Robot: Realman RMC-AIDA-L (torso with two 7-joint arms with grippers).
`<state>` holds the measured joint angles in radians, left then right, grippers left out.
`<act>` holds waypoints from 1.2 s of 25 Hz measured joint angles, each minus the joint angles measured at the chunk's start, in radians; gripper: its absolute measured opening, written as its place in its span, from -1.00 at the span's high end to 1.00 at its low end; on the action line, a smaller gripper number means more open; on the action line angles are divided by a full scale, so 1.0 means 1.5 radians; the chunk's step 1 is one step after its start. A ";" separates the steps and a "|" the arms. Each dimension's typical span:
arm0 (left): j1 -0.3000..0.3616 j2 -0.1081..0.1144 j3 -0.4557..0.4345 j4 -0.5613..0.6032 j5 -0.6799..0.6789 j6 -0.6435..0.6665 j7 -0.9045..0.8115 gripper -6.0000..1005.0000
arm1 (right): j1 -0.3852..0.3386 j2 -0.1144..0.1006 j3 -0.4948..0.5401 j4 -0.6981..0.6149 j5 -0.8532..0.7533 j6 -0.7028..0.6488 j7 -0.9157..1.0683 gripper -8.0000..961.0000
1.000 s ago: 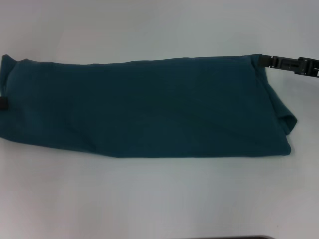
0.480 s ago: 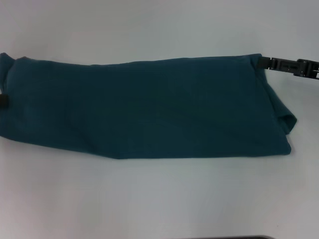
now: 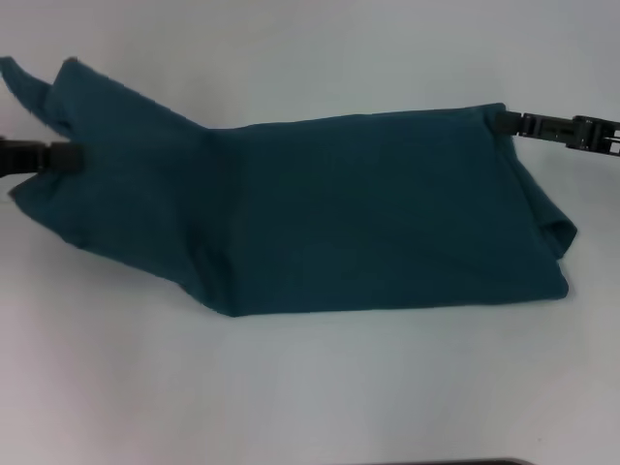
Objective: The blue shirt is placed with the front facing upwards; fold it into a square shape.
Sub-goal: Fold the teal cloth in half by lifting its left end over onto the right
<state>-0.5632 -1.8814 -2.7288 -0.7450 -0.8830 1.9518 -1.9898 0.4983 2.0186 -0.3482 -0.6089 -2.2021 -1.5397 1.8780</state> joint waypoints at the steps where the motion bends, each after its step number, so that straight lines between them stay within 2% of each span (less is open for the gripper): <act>1: -0.004 -0.004 0.003 0.000 -0.009 0.007 0.003 0.91 | 0.000 0.000 0.000 0.000 0.000 0.002 0.000 -0.94; 7: -0.038 -0.033 0.060 0.015 -0.090 0.030 0.015 0.91 | 0.001 0.000 0.000 0.008 0.001 0.015 -0.003 -0.94; 11: -0.060 -0.058 0.081 0.019 -0.111 0.030 0.015 0.91 | 0.002 0.001 0.000 0.008 0.002 0.016 -0.003 -0.94; 15: -0.086 -0.086 0.097 0.023 -0.123 0.026 0.013 0.91 | 0.002 0.001 0.000 0.009 0.002 0.023 -0.003 -0.93; 18: -0.106 -0.111 0.106 0.026 -0.124 0.020 0.012 0.91 | 0.002 0.001 0.000 0.009 0.002 0.029 -0.003 -0.93; 21: -0.129 -0.142 0.120 0.027 -0.127 0.009 0.012 0.91 | 0.002 0.001 0.001 0.009 0.002 0.032 -0.003 -0.93; 22: -0.129 -0.142 0.120 0.027 -0.127 0.009 0.012 0.91 | 0.002 0.001 0.001 0.009 0.002 0.033 -0.003 -0.93; 23: -0.140 -0.155 0.129 0.027 -0.129 -0.001 0.013 0.91 | 0.003 0.001 0.000 0.009 0.002 0.034 -0.003 -0.93; 25: -0.153 -0.170 0.139 0.028 -0.132 -0.020 0.013 0.91 | 0.005 0.003 0.000 0.010 0.002 0.034 -0.004 -0.93; 27: -0.164 -0.181 0.150 0.030 -0.133 -0.039 0.012 0.91 | 0.007 0.005 0.000 0.010 0.002 0.035 -0.005 -0.93; 30: -0.186 -0.186 0.170 0.052 -0.137 -0.067 0.013 0.91 | 0.008 0.008 0.000 0.010 0.002 0.035 -0.008 -0.93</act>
<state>-0.8420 -2.1605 -2.4733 -0.6669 -1.0888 1.8520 -1.9709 0.5108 2.0299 -0.3483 -0.5933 -2.1997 -1.4876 1.8657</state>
